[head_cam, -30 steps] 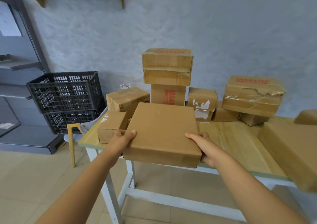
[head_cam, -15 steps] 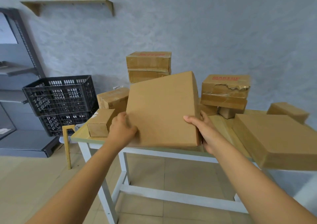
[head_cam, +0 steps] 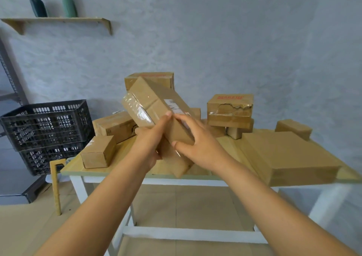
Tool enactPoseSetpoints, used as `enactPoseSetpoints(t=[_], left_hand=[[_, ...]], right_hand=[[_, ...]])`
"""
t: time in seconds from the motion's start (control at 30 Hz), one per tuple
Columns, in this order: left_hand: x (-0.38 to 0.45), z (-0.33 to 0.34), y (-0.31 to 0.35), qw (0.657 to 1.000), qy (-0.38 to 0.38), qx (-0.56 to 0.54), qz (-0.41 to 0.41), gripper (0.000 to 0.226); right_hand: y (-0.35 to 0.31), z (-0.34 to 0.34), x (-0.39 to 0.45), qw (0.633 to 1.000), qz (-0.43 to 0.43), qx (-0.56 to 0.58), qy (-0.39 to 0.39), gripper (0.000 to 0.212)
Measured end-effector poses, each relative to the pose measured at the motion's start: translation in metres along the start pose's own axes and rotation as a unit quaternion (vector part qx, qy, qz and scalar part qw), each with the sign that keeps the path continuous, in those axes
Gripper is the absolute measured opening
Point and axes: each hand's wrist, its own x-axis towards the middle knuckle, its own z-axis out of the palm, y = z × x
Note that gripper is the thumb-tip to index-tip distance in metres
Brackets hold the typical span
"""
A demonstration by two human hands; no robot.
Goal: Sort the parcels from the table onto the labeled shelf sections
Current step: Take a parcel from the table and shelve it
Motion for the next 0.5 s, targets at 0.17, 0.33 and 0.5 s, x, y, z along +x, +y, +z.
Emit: enactPoseSetpoints(t=[0.17,0.33,0.5], left_hand=[[0.02,-0.017,-0.008,0.999,0.015,-0.007,0.048,0.1],[0.04,-0.066,-0.002,0.991,-0.128,0.003,0.039,0.075],[0.053,-0.111,-0.006,0.981,-0.19,-0.026,-0.036,0.058]], right_hand=[[0.002,-0.002,0.009,0.998,0.027,0.032,-0.04,0.042],[0.039,-0.022,0.023,0.989,0.126,-0.08,0.02,0.049],[0.061,-0.037,0.025,0.944,0.321,0.049,0.053,0.059]])
